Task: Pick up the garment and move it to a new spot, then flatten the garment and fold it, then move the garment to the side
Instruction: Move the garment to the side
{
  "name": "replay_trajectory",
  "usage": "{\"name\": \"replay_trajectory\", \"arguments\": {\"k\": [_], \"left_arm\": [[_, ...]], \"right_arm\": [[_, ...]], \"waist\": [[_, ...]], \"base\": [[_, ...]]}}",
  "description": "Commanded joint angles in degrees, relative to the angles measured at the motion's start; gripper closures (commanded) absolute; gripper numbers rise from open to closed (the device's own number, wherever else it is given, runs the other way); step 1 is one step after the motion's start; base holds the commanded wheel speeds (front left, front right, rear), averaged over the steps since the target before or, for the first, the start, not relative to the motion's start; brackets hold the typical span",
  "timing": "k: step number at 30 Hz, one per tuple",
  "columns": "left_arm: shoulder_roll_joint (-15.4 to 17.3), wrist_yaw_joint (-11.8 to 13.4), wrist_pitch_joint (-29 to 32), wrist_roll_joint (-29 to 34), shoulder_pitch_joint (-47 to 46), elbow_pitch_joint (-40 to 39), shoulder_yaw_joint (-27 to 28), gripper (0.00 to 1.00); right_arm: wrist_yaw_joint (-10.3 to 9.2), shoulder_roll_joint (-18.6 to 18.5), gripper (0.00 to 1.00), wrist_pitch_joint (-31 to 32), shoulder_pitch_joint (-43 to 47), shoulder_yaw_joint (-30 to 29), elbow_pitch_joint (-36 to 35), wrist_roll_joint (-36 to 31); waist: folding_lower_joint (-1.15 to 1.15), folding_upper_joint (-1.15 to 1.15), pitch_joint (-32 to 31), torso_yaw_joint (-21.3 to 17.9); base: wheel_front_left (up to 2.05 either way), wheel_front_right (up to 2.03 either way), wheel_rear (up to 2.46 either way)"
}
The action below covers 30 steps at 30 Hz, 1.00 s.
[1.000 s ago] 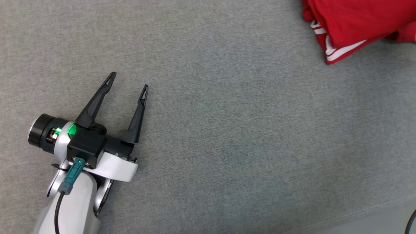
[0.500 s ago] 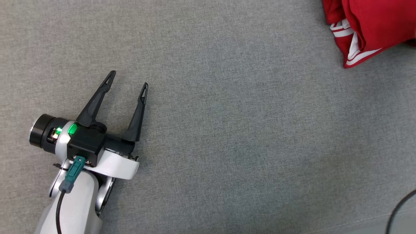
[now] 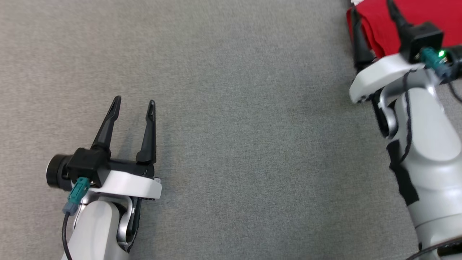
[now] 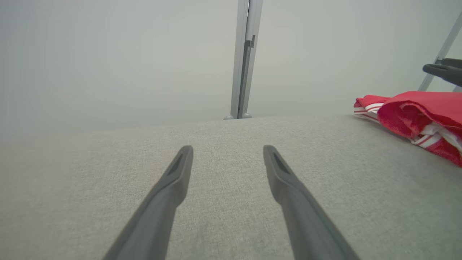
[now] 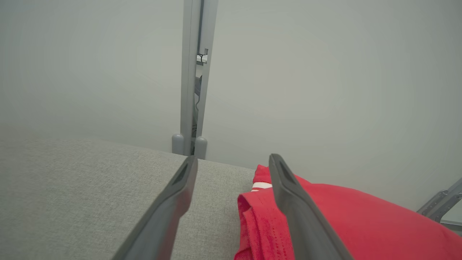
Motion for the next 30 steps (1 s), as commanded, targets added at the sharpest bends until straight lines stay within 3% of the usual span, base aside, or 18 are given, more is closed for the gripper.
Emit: {"name": "replay_trajectory", "arguments": {"k": [1, 8, 13, 21, 30], "left_arm": [[-0.48, 0.81, -0.36, -1.67, 1.02, 0.71, 1.02, 0.00], [-1.84, 2.75, -0.40, -5.87, 3.27, 2.87, 3.39, 0.00], [-2.20, 3.97, -0.43, -7.61, 5.17, 2.53, 4.39, 0.00], [-2.24, 3.01, -0.44, -3.22, 9.81, -1.64, 4.37, 0.00], [-2.79, 1.11, -0.45, -3.52, 17.44, -1.49, 5.01, 0.00]], "right_arm": [[-0.01, -0.09, 0.00, -0.29, 2.59, 2.04, -1.54, 0.86], [-0.01, 0.39, 0.00, -0.29, 10.69, 5.94, -8.18, 2.89], [-0.01, 0.76, 0.00, -0.29, 19.50, 5.12, -16.51, 3.60], [-0.01, 1.17, 0.00, -0.29, 34.24, 4.03, -26.39, 5.78], [-0.01, 1.24, 0.00, -0.29, 47.26, 0.88, -33.28, 6.56]], "waist": [[0.00, 0.00, -3.09, 1.76], [0.00, 0.00, -7.74, 3.91], [0.00, 0.00, -11.66, 5.60], [0.00, 0.00, -17.33, 7.67], [0.00, 0.00, -23.31, 8.64]], "base": [[0.00, 0.00, 0.00], [0.00, 0.00, 0.00], [0.00, 0.00, 0.00], [0.00, 0.00, 0.00], [0.00, 0.00, 0.00]]}}
